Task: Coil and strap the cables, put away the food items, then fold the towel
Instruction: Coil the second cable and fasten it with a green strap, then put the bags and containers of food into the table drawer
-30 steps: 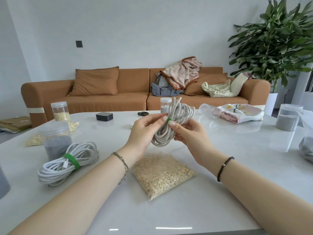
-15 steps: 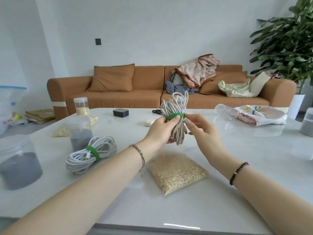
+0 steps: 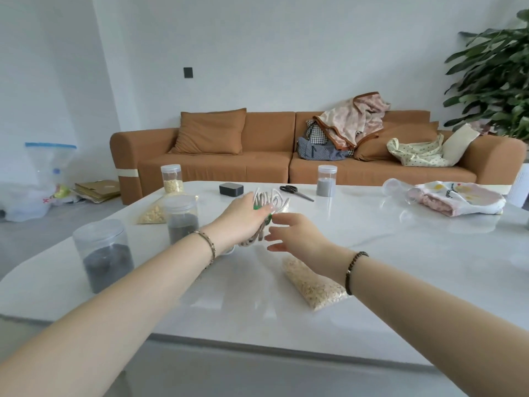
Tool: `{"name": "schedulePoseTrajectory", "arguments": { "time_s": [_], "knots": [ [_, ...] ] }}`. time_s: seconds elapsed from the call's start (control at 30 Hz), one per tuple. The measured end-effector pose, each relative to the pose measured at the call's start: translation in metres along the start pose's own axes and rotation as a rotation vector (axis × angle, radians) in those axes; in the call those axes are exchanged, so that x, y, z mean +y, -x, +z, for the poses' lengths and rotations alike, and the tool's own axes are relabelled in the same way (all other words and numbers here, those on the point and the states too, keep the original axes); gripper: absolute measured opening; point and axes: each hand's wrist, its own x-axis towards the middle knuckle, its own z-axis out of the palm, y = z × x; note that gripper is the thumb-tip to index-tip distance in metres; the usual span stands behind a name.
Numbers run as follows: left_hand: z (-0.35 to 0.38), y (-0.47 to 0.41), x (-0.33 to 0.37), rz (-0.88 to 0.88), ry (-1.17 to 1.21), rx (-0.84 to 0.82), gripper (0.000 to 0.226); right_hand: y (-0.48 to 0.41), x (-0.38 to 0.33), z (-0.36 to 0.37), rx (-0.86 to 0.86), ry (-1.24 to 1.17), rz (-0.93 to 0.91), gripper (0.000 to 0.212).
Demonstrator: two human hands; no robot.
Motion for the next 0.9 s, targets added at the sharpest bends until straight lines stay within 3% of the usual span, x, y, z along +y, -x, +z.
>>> {"name": "schedulePoseTrajectory", "arguments": {
  "time_s": [0.1,0.17,0.27,0.43,0.63,0.9],
  "knots": [
    [0.007,0.005,-0.015,0.154,-0.488,-0.109,0.017,-0.004,0.004,0.011,0.003,0.28,0.037,0.047],
    [0.018,0.006,-0.029,0.176,-0.605,-0.158,0.022,-0.001,0.004,0.012,-0.021,0.427,0.064,0.054],
    [0.033,0.013,-0.038,0.226,-0.681,-0.079,0.037,0.007,0.002,0.008,-0.026,0.554,0.053,0.055],
    [0.04,0.021,-0.028,0.167,-0.742,-0.149,0.053,0.02,-0.004,-0.005,-0.072,0.679,0.061,0.054],
    [0.012,0.055,0.007,0.196,-0.601,-0.065,0.043,0.059,-0.044,-0.034,-0.111,0.85,-0.022,0.048],
    [-0.029,0.136,0.073,0.214,-0.554,-0.161,0.038,0.134,-0.101,-0.045,-0.168,1.074,-0.01,0.044]
  ]
}}
